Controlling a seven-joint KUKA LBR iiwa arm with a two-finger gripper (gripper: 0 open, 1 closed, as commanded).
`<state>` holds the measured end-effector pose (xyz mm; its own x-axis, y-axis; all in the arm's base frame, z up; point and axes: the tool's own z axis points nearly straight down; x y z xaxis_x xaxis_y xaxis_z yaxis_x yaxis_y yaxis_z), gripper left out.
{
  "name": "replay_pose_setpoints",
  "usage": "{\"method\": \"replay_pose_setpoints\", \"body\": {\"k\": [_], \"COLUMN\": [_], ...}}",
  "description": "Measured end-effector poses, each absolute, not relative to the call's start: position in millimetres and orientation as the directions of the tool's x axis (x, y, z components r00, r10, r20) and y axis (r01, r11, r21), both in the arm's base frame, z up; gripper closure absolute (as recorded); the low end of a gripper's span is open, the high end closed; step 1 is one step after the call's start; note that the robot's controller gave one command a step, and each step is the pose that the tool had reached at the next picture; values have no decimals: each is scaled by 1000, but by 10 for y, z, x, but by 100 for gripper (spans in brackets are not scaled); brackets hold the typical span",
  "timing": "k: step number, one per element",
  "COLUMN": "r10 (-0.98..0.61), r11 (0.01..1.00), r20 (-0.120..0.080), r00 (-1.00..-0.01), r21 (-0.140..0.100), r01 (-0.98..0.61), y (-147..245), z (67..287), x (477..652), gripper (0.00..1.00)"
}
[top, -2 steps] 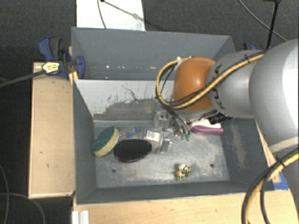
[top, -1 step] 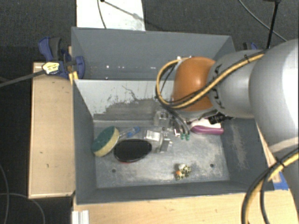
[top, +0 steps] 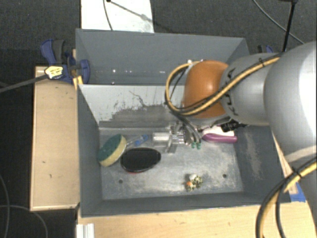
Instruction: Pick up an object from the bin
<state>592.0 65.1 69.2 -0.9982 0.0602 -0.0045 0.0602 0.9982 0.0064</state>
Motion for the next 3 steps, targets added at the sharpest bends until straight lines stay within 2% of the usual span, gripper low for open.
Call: {"method": "replay_pose_setpoints", "body": {"k": [1,2,3], "r10": [60,61,60], "r11": [998,998,998], "r20": [-5,-7,-11], "r00": [-998,-998,-998], "r21": [2,3,3], "r01": [60,61,60], "y": [653,654,659], "z": [710,1101,1787], "x": [5930,5947,5971], "gripper": [100,100,100]}}
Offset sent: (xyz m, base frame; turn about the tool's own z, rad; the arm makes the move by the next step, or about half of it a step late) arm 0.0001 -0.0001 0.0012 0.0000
